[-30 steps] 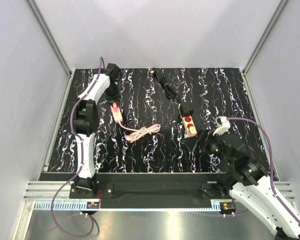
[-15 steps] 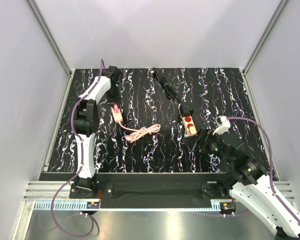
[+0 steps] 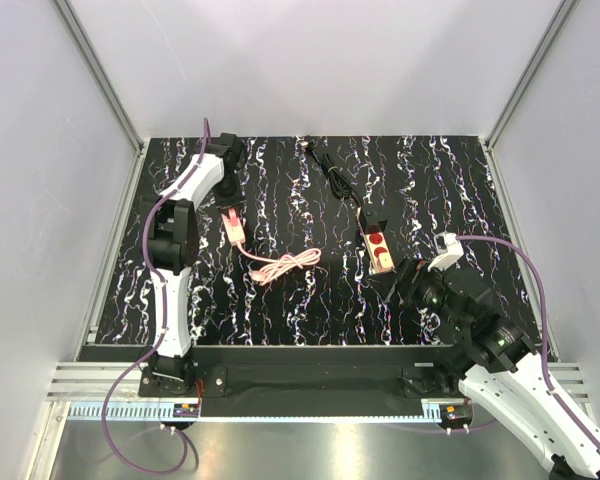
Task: Insert the plug
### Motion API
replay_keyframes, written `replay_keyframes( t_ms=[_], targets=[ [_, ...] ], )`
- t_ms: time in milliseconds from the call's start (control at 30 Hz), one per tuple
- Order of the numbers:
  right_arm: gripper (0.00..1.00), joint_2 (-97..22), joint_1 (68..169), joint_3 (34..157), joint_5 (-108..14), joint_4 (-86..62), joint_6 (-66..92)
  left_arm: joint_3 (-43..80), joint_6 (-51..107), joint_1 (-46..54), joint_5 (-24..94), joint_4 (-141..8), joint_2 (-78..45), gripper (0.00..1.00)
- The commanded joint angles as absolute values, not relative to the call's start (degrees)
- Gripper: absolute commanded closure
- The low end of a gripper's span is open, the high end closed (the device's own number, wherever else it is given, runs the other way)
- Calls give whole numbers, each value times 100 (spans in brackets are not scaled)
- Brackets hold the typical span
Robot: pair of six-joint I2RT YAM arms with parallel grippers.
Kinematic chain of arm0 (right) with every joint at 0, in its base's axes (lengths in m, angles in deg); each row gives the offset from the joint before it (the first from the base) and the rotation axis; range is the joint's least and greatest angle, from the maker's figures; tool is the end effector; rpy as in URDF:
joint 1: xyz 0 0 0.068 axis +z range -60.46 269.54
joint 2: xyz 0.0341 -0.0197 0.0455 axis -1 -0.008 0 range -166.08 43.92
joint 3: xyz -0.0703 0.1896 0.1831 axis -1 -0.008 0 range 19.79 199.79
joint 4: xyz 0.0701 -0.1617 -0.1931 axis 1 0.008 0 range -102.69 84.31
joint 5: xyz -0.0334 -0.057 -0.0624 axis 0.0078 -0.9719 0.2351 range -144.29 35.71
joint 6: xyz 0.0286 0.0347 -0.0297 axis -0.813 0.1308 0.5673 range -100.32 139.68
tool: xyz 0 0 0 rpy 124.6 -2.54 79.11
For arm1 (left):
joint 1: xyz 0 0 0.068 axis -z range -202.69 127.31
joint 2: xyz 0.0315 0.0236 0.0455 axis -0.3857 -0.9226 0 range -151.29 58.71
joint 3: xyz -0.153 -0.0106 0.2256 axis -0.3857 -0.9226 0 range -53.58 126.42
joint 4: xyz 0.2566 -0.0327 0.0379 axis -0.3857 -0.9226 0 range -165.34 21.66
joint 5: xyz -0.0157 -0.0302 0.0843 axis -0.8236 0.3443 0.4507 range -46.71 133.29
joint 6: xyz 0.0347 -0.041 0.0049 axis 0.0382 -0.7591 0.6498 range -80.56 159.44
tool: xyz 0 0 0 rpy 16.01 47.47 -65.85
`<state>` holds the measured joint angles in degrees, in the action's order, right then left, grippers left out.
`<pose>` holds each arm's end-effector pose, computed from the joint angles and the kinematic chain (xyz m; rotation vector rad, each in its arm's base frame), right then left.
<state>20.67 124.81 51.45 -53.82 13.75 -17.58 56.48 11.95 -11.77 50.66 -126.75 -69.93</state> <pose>0.0938 0.0668 0.2789 0.0284 1.9810 0.8576 0.4533 -0.0828 0.1920 -0.4367 2.8513 0.0672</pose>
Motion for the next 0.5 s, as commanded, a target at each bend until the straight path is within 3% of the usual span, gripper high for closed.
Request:
replay_keyframes(
  t_ms=[0, 200, 233, 333, 367, 467],
  targets=[
    [0, 2107, 12514, 5205, -5561, 1342, -1662, 5391, 1210, -1161, 5252, -12696, -7172, 100],
    [0, 2072, 12514, 5249, -5561, 1368, -1680, 5443, 1254, -1161, 5225, -12714, -7084, 98],
    [0, 2089, 12514, 5258, -5561, 1377, -1680, 5487, 1254, -1161, 5225, -12731, -7075, 84],
    [0, 2089, 12514, 5266, -5561, 1385, -1706, 5610, 1290, -1161, 5173, -12775, -6961, 59],
    [0, 2072, 12514, 5275, -5561, 1377, -1724, 5636, 1324, -1161, 5155, -12802, -6900, 46],
    [0, 2028, 12514, 5302, -5552, 1385, -1750, 5672, 1386, -1161, 5120, -12811, -6733, 32]
  ],
)
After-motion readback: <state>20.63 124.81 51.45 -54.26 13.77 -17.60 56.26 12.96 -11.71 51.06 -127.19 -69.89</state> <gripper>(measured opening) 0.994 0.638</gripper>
